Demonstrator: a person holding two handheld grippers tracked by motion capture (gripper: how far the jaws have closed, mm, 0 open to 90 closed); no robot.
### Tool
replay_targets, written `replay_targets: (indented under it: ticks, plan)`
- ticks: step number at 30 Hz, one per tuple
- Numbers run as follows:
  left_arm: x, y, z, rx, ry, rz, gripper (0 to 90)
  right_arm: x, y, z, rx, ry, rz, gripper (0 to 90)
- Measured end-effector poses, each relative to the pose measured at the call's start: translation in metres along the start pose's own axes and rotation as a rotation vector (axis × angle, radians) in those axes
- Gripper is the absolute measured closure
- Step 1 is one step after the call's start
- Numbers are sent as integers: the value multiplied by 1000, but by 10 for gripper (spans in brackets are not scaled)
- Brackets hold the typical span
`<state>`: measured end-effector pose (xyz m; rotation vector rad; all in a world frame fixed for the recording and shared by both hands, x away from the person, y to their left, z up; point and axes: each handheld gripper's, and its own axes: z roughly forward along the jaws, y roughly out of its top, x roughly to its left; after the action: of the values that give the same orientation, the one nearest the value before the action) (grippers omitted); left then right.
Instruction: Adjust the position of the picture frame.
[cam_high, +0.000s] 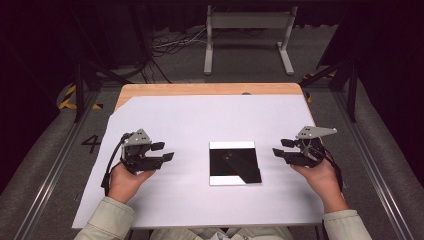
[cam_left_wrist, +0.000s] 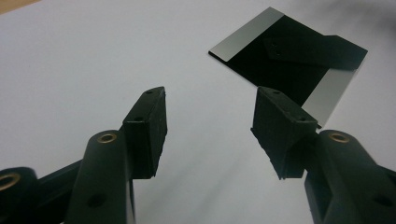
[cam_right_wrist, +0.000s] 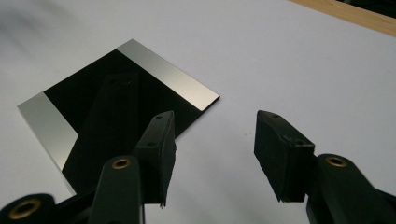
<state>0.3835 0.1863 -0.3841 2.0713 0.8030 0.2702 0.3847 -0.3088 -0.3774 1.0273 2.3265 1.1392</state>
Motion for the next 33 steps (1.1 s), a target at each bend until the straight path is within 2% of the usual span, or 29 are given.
replay_targets:
  ticks: [8,12,22,25,27,33]
  plan:
    - [-2,1,1,6,-4,2,446,4,0,-1,15,12,-6,477]
    - [-2,1,2,10,-8,1,446,9,2,-3,50,27,-18,487]
    - [0,0,2,13,-9,5,444,30,2,2,223,73,-76,502]
    - [-1,0,2,13,-11,2,444,38,1,4,261,90,-94,502]
    - [-1,0,2,19,-11,9,443,42,1,7,292,101,-95,502]
    - [1,-1,2,18,-13,-6,439,53,-4,17,390,123,-112,502]
